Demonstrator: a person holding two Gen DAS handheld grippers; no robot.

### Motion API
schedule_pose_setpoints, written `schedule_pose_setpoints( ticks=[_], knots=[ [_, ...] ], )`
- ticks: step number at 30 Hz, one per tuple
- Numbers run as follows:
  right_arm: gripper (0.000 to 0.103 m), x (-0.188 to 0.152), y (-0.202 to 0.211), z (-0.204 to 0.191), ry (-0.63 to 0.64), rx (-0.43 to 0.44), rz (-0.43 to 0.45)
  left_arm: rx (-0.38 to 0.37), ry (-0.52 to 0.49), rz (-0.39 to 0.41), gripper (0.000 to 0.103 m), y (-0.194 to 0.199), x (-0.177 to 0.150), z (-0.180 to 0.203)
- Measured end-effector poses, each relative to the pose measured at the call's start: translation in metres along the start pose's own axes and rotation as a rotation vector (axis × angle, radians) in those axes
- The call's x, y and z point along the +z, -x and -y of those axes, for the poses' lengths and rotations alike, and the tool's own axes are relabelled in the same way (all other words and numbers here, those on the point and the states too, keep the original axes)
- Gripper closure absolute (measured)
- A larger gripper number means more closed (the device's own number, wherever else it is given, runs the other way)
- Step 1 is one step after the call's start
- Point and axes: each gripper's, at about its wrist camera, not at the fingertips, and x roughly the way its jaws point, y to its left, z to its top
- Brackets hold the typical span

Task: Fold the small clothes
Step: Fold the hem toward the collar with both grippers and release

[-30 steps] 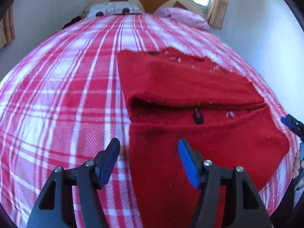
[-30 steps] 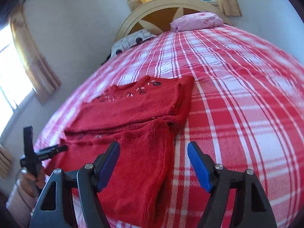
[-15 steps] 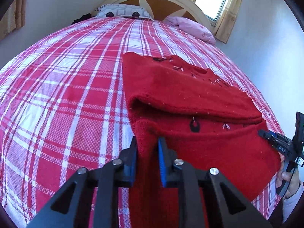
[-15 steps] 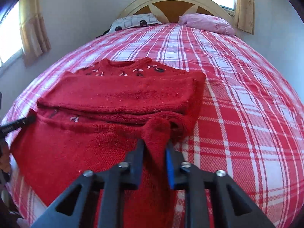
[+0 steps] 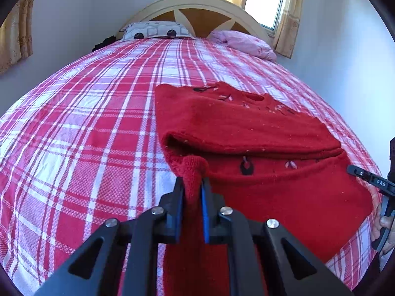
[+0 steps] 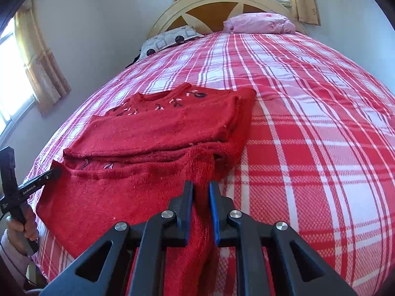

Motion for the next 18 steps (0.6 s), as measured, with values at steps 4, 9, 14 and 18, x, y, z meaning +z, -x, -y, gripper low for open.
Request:
schedule_pose_setpoints(
  ticks=[4,9,14,18],
  knots=[
    [0.072,0.011,-0.01,-0.008,0.031,-0.023,-0.04,-0.062,0.058,-0.009,0.069,-0.005,0.003,-0.007],
    [0.043,0.014,-0.024,-0.018,0.09,-0.016,-0.064,-0.097,0.094,-0.02,0.069,-0.008,0.001,-0.011],
    [0.081,0.007,-0.028,-0.025,0.146,-0.086,-0.043,-0.103,0.074,-0.018,0.073,-0.006,-0.001,-0.008],
    [0.091,0.007,-0.022,-0.02,0.123,-0.083,-0.024,-0.067,0.056,-0.042,0.09,-0.011,-0.003,-0.004]
  ],
)
